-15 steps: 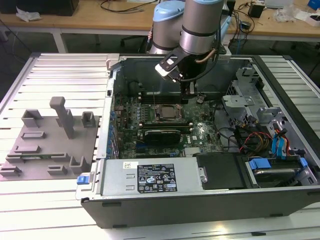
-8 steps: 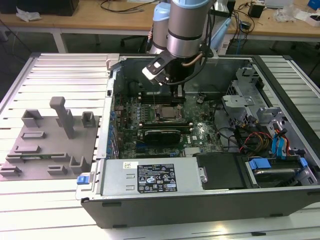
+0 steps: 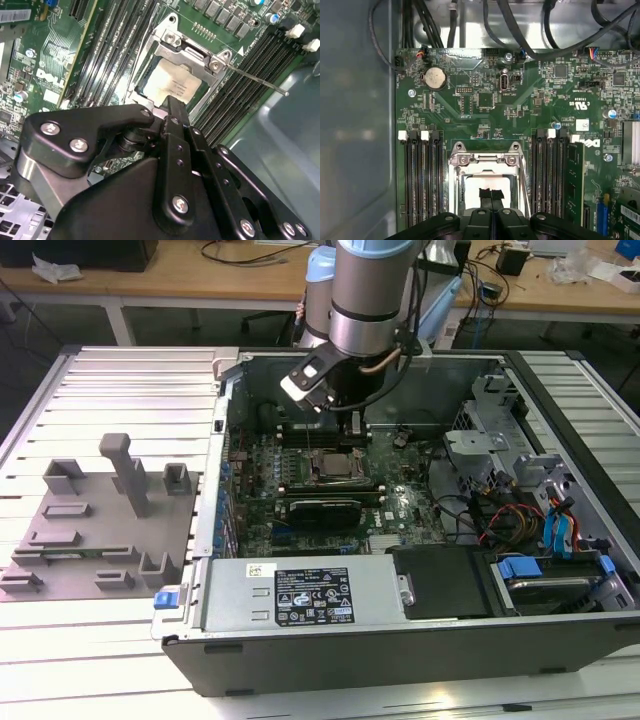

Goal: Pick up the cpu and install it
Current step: 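Close the cpu cover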

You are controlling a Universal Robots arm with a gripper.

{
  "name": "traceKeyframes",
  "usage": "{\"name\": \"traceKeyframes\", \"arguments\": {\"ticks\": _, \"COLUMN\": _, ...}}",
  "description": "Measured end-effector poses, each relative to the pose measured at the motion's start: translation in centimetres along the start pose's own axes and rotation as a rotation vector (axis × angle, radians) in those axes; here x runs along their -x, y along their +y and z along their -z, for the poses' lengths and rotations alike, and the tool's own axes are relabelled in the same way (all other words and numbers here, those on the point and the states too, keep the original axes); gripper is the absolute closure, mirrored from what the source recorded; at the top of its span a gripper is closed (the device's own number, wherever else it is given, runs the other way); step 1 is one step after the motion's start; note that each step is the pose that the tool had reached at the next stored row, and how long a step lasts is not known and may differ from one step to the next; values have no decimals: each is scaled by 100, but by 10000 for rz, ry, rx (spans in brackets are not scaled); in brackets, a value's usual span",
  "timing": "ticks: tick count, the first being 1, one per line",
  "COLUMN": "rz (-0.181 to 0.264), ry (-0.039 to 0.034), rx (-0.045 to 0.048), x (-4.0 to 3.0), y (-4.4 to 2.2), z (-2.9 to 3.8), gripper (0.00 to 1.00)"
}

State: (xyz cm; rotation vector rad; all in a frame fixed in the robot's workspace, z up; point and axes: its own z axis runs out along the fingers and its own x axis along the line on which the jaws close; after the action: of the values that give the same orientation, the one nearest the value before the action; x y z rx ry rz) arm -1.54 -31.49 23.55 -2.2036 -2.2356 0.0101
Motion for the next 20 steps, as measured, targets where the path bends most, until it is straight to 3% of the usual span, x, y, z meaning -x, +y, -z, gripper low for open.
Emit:
{"name": "traceKeyframes", "arguments": {"ticks": 5, "rz": 897, "ry": -6, "rx": 3, "x": 0, "y": 0, "z": 0, "gripper": 89}}
{"name": "traceKeyframes", "arguments": {"ticks": 12, "rz": 2556, "ry": -16, "rx": 7, "x": 0, "y": -4, "z": 0, "gripper": 89}}
{"name": "traceKeyframes", "arguments": {"ticks": 18, "rz": 3552, "ry": -23, "rx": 10, "x": 0, "y": -6, "z": 0, "gripper": 89}}
{"name": "traceKeyframes", "arguments": {"ticks": 20, "rz": 4157, "ry": -26, "rx": 12, "x": 0, "y": -6, "z": 0, "gripper": 89}}
